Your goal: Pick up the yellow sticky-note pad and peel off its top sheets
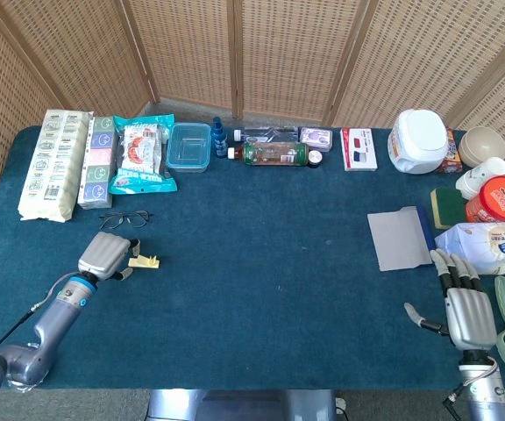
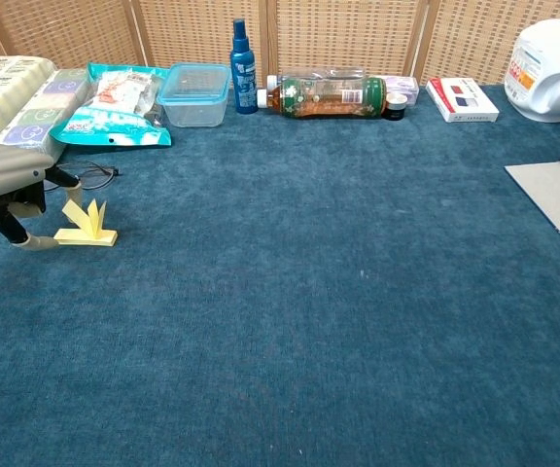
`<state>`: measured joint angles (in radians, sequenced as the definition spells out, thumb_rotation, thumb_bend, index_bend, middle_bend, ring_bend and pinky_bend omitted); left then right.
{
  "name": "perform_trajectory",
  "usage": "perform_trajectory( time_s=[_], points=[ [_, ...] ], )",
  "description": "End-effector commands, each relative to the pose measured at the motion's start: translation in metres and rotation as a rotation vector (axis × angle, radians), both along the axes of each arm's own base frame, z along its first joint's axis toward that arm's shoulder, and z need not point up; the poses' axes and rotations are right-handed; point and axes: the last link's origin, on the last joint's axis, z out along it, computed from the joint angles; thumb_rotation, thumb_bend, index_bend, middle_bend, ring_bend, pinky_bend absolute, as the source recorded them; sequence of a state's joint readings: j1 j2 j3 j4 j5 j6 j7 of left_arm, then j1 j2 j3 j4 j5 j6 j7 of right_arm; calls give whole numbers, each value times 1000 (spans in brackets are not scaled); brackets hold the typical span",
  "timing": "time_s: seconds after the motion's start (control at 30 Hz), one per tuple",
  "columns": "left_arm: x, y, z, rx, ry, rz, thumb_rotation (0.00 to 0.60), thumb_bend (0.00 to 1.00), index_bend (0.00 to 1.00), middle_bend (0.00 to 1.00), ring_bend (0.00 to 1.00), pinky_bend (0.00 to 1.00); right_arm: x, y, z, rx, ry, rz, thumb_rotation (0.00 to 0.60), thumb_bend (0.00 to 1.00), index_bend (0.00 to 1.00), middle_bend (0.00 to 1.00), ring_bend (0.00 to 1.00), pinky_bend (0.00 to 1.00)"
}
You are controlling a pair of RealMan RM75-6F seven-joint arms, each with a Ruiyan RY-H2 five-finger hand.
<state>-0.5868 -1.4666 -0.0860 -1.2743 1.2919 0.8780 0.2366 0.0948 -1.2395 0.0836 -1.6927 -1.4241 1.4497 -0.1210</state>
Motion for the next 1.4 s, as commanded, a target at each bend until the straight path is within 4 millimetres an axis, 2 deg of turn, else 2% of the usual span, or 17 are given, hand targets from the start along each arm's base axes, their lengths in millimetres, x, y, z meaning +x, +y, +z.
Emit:
perform_trajectory(
  time_s=[0.03,0.73,1.1,1.4],
  points=[
    [1,1,0,2,1,-1,592,244,438,988,1000,1000,0,0,0,1,-2,-1,404,276,0,21,0,0],
    [2,5,-6,-13,19,15,598,245,440,988,1000,1000,-4,4,3,-7,-11,-15,401,276,0,21,0,0],
    [3,5,-9,-20,37,14,600,266,510,988,1000,1000,-6,7,4,-7,-19,-29,403,276,0,21,0,0],
    [1,4,-9,-25,54,25,600,267,514,987,1000,1000,-7,10,5,-6,-29,-37,398,276,0,21,0,0]
  ],
)
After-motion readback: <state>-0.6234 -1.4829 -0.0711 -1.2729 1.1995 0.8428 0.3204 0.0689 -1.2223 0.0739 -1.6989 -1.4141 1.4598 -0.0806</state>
